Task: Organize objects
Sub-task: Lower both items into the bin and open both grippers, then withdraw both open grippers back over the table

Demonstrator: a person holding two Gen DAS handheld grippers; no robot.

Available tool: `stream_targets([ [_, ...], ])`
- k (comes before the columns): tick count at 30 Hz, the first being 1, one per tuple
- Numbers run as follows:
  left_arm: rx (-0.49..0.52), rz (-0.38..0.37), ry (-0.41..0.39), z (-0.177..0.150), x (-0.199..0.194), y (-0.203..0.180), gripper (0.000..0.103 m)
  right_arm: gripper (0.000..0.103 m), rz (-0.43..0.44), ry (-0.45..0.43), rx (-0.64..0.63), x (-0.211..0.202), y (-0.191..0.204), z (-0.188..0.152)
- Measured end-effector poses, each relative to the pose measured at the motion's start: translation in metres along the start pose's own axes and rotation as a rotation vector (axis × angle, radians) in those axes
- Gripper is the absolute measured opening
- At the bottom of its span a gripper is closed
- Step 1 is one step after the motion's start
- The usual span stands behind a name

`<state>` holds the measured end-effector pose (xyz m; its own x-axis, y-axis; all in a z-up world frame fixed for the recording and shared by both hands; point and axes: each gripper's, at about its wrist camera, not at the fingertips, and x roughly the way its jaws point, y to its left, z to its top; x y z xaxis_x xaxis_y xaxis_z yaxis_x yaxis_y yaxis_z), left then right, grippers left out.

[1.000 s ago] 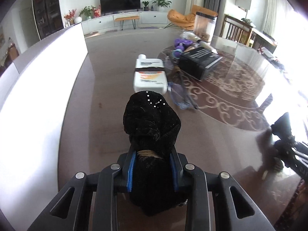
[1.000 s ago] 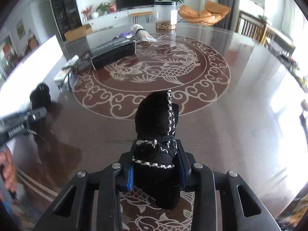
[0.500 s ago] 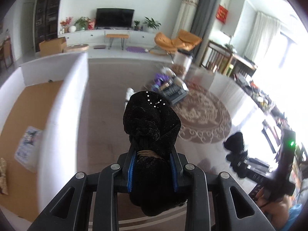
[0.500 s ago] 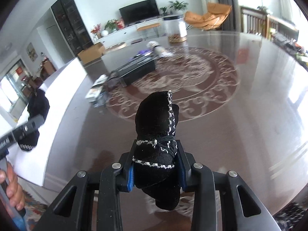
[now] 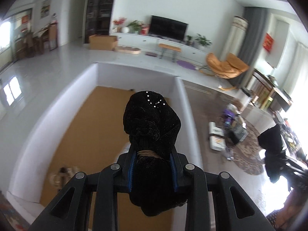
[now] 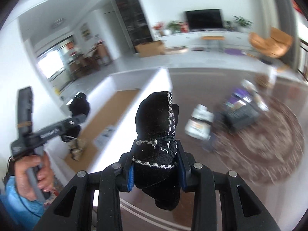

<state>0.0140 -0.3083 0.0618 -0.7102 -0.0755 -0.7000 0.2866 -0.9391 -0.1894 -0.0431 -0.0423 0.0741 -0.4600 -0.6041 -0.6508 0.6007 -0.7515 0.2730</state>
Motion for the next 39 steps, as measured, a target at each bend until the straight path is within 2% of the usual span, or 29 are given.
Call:
stream_targets([
  [4, -0.065, 0.064, 0.076, -0.005, 0.015, 0.044, 0.029, 0.035, 0.117, 0.049, -0.102, 0.031, 0.062, 0.024],
  [7, -0.072, 0.109, 0.119, -0.01, 0.021, 0.063, 0.03, 0.035, 0.177, 0.108, -0.196, 0.056, 0.111, 0.022],
  [10, -0.123, 0.201, 0.199, -0.016, 0.028, 0.082, 0.043, 0.037, 0.212, 0.17, -0.266, 0.087, 0.147, 0.009],
  [12, -0.162, 0.262, 0.232, -0.016, 0.032, 0.094, 0.076, 0.055, 0.233, 0.203, -0.293, 0.104, 0.159, -0.002],
  [13, -0.183, 0.286, 0.227, -0.017, 0.03, 0.099, 0.079, 0.08, 0.231, 0.224, -0.317, 0.113, 0.165, -0.008],
  [14, -0.191, 0.293, 0.221, -0.017, 0.029, 0.1, 0.08, 0.094, 0.221, 0.229, -0.336, 0.117, 0.169, -0.012],
  [18, -0.193, 0.315, 0.204, -0.018, 0.025, 0.096, 0.08, 0.095, 0.189, 0.176, -0.359, 0.105, 0.166, -0.018],
  [21, -0.183, 0.297, 0.165, -0.015, 0.022, 0.083, 0.08, 0.095, 0.149, 0.084, -0.322, 0.08, 0.142, -0.014],
  [24, -0.15, 0.25, 0.108, -0.014, 0.014, 0.052, 0.08, 0.101, 0.073, 0.0, -0.286, 0.056, 0.104, -0.014],
  [26, -0.111, 0.183, 0.054, -0.015, 0.003, 0.023, 0.08, 0.101, -0.018, -0.058, -0.253, 0.037, 0.066, -0.022],
  [28, -0.045, 0.071, 0.009, -0.017, -0.008, -0.021, 0.081, 0.101, -0.131, -0.091, -0.205, 0.023, 0.024, -0.031],
  [32, 0.088, -0.112, -0.007, -0.022, -0.018, -0.102, 0.081, 0.101, -0.337, -0.085, -0.061, 0.0, -0.068, -0.063],
  [35, 0.189, -0.246, 0.031, -0.039, -0.014, -0.17, 0.091, 0.101, -0.465, -0.044, 0.067, -0.011, -0.132, -0.094],
  [39, 0.269, -0.317, 0.087, -0.066, 0.007, -0.23, 0.091, 0.101, -0.534, 0.014, 0.198, -0.021, -0.191, -0.117],
])
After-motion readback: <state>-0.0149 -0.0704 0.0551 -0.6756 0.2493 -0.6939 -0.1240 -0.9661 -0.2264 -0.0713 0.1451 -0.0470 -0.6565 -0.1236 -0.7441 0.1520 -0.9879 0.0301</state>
